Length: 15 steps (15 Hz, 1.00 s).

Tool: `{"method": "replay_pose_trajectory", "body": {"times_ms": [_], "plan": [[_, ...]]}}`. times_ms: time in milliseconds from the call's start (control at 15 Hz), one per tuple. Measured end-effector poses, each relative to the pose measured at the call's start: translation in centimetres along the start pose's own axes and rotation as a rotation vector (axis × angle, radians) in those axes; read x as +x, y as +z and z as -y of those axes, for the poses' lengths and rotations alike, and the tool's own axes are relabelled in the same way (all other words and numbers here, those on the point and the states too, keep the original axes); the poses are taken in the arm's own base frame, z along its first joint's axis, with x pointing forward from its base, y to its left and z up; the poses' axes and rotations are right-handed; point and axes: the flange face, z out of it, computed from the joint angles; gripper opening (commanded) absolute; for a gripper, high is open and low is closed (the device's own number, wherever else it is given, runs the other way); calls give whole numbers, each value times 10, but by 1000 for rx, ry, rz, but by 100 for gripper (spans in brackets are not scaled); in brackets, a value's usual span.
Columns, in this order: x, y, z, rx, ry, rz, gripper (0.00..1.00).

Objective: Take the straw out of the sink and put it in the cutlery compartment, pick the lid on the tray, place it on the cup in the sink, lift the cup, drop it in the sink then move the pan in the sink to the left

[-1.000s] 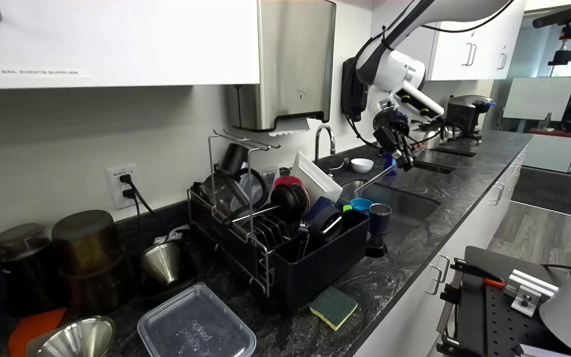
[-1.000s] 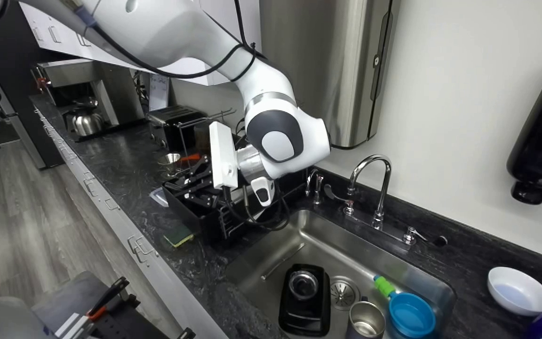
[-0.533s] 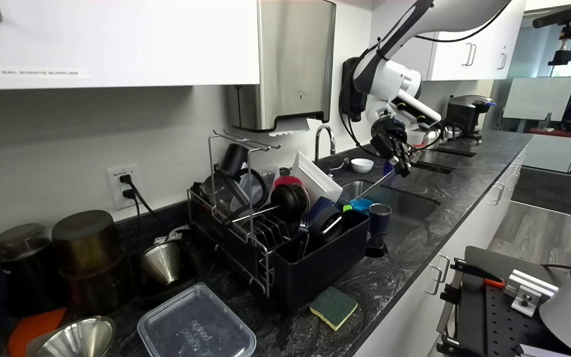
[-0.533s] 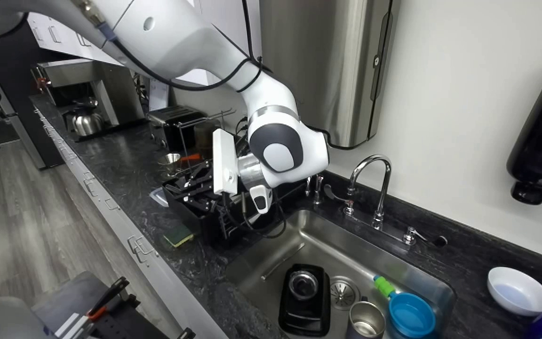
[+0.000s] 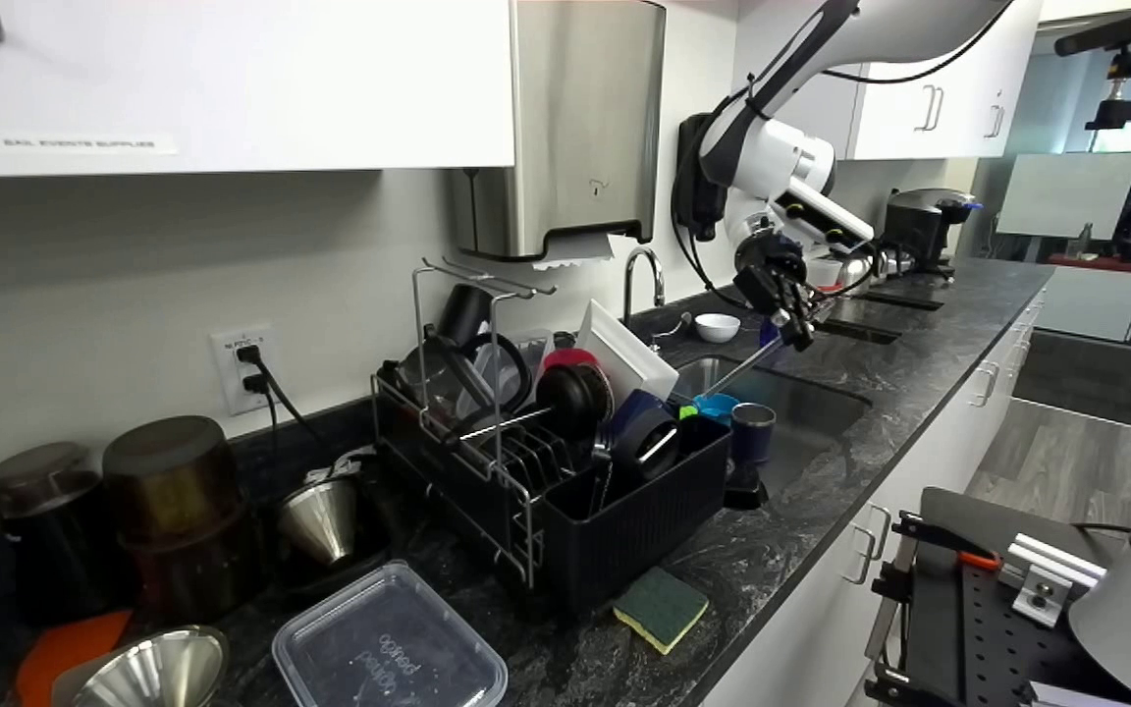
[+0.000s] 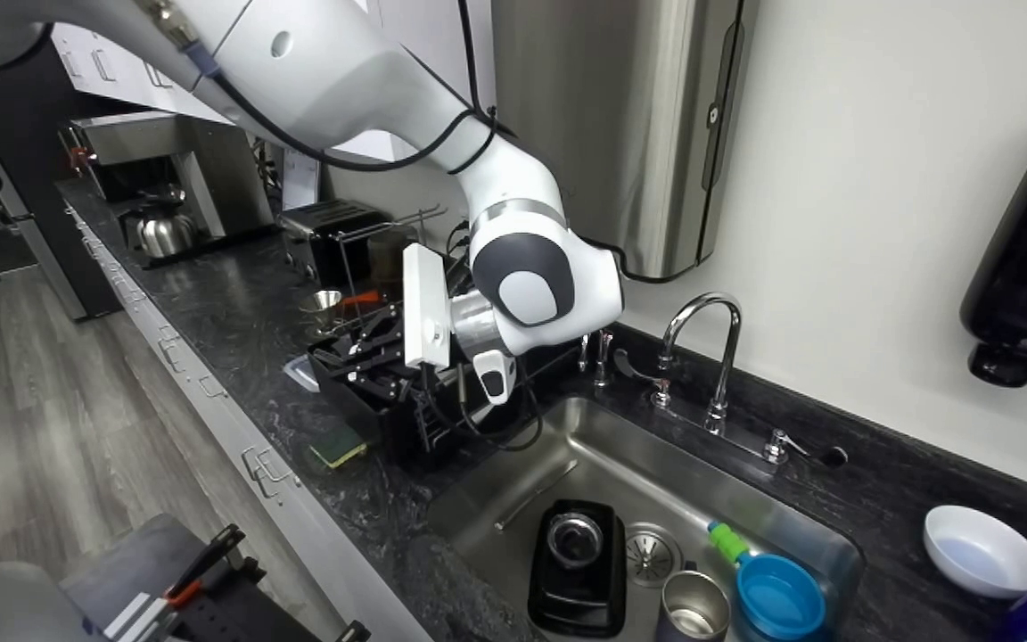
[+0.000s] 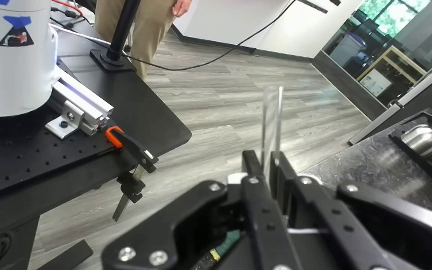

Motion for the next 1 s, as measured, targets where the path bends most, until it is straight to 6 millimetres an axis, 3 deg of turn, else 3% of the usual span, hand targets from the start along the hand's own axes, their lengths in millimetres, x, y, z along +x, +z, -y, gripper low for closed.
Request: {"method": "replay_pose_trajectory", "body": {"times_ms": [133,200,467,667,1000], "plan": [[0,0,0,0,0,0,12],[0,0,0,0,0,0,3],[0,1,-3,2,5,4,3],[0,7,-18,20,24,19,3],[-17,15,-37,70,48,47,3]]}}
